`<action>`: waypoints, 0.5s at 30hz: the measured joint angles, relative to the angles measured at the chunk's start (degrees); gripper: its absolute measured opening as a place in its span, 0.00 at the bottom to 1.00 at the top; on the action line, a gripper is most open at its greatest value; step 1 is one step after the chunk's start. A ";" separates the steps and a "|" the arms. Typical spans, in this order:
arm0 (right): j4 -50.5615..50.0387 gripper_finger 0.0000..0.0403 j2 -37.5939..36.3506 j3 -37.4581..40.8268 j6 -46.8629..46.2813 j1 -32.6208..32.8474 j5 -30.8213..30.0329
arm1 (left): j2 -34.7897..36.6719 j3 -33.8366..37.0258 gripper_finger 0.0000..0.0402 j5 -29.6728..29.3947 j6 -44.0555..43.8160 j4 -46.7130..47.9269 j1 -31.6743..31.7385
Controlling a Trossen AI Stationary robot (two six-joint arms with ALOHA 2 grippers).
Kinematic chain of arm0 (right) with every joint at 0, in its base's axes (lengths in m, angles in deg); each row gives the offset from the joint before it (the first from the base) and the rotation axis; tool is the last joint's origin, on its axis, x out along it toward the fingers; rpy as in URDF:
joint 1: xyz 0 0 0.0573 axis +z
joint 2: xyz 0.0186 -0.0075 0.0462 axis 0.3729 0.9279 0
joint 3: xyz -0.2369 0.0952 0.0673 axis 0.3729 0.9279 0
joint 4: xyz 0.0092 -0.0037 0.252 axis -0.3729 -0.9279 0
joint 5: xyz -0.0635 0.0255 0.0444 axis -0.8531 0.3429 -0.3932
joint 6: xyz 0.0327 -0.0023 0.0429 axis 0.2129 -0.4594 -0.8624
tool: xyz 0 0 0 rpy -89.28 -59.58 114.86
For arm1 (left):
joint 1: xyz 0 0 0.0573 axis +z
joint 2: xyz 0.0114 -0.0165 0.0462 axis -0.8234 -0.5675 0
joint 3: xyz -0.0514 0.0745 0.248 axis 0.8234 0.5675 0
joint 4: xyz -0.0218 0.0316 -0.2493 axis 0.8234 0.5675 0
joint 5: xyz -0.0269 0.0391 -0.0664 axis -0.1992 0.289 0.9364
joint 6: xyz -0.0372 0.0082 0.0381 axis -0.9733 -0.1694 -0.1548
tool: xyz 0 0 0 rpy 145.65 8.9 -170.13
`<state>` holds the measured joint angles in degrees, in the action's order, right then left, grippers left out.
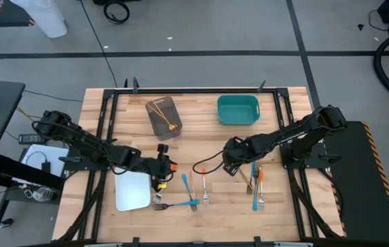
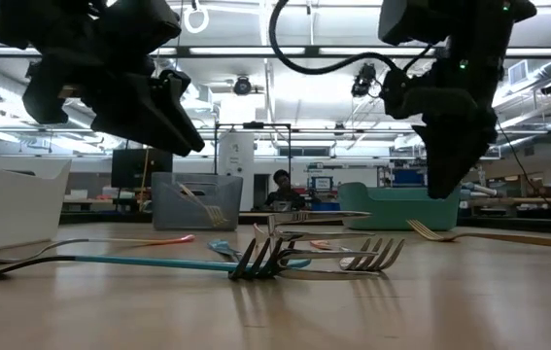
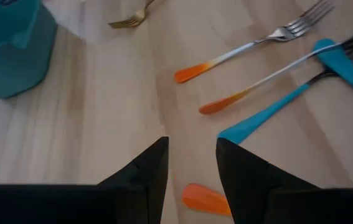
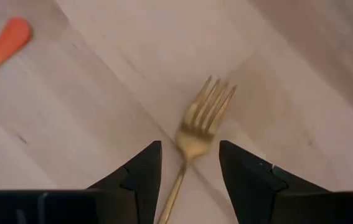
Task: Sort silverware by color (type)
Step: Put the gold fork into the black bin
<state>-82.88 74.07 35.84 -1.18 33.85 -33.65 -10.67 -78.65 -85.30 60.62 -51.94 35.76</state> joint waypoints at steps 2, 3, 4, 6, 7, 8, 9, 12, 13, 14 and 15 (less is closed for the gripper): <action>-0.11 0.43 0.00 0.94 -1.13 0.43 0.89 | 0.00 0.00 0.35 -1.16 -0.65 -0.07 0.00; 0.00 0.43 0.00 1.54 -1.61 0.62 1.24 | 0.00 0.00 0.35 -1.61 -1.01 -0.25 0.00; 0.24 0.43 0.02 2.19 -2.25 0.82 1.46 | 0.00 0.00 0.35 -1.82 -1.26 -0.50 0.00; 0.28 0.43 0.08 2.97 -3.03 1.40 1.44 | 0.00 0.00 0.35 -1.86 -1.88 -1.29 0.00; 0.30 0.43 0.09 3.09 -3.12 1.76 1.29 | 0.00 0.00 0.35 -1.84 -2.23 -1.97 0.00; 0.47 0.43 0.09 3.11 -3.13 2.15 1.00 | 0.00 0.00 0.35 -1.84 -2.31 -2.63 0.00; 0.74 0.43 0.09 3.11 -3.14 2.55 0.76 | 0.04 0.00 0.35 -1.86 -2.29 -2.96 0.00; 1.68 0.43 0.09 3.11 -4.04 3.73 -0.22 | 0.04 0.00 0.35 -1.86 -2.29 -3.28 0.00; 1.68 0.43 0.09 3.11 -4.31 4.08 -0.54 | 0.04 0.00 0.35 -1.88 -2.26 -3.46 0.00; 1.70 0.43 0.09 3.23 -4.68 4.43 -0.82 | 0.04 0.00 0.35 -1.88 -2.26 -3.45 0.00; 1.88 0.43 0.09 3.53 -5.31 4.76 -1.21 | 0.04 0.00 0.35 -1.88 -2.26 -3.38 0.00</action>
<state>-80.99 74.16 39.37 -6.48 38.61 -34.87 -10.62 -78.65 -87.19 58.35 -55.32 35.76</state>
